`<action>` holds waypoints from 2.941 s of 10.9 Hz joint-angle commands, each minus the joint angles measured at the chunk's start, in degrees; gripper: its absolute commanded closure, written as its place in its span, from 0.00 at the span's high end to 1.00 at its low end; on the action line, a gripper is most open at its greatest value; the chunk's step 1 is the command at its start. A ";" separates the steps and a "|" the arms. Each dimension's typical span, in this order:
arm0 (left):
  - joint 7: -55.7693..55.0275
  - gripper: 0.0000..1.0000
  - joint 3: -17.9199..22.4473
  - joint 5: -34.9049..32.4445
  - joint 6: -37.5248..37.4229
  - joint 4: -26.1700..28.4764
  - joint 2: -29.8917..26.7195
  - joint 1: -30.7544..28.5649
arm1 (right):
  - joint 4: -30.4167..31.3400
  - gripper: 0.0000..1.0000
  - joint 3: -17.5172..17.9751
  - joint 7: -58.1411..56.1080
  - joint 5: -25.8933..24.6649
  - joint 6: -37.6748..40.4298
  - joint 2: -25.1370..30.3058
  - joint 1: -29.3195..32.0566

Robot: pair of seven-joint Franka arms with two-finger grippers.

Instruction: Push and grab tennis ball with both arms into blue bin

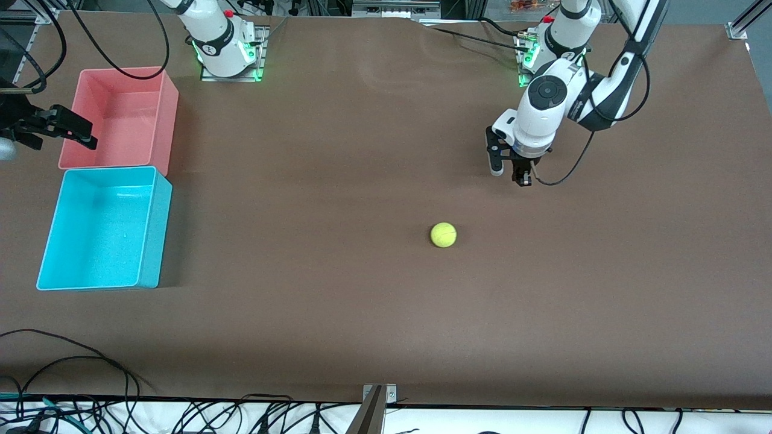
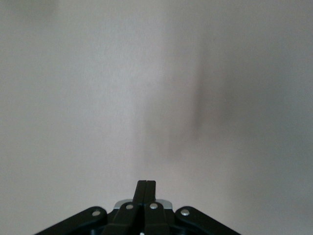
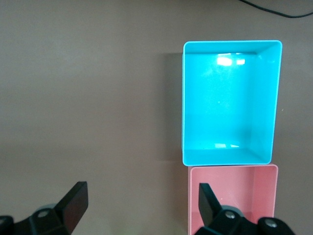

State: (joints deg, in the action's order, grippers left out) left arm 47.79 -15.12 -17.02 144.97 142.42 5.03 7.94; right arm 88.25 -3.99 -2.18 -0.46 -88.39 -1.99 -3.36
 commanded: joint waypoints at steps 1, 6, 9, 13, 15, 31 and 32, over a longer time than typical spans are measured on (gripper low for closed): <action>1.52 0.00 -0.43 -4.24 -1.27 0.49 -2.04 -9.67 | -1.59 1.00 0.04 0.69 1.43 -1.68 -3.02 -2.17; -16.35 0.99 0.01 -2.40 -2.06 -3.73 -2.22 -14.88 | -1.68 1.00 0.04 0.34 0.73 -10.73 -9.61 -6.73; -35.69 1.00 -0.52 -2.40 -2.06 -5.13 -2.84 -15.15 | -1.68 1.00 0.04 0.42 0.82 -16.96 -13.82 -10.07; -45.23 1.00 -0.17 1.60 -3.54 -9.87 -2.57 -15.50 | -1.68 1.00 0.04 0.33 1.34 -29.97 -22.34 -13.68; -45.59 1.00 -0.08 5.68 -6.27 -12.51 -2.22 -15.68 | -1.68 1.00 0.04 0.60 1.34 -35.42 -26.03 -15.61; -59.99 1.00 12.64 18.42 -41.51 -51.80 -0.81 -7.36 | -5.55 1.00 2.50 0.08 2.40 -27.98 -33.07 -18.96; -64.88 1.00 14.84 18.51 -42.04 -52.33 -0.82 -4.20 | -5.55 1.00 2.41 0.25 2.22 -27.98 -34.30 -19.74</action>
State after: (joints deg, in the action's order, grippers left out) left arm -9.52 -5.18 0.15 105.66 93.62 3.27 -3.12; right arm 83.79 -1.76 -2.03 1.07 -117.02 -33.57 -22.30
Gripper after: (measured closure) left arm 0.000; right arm 0.000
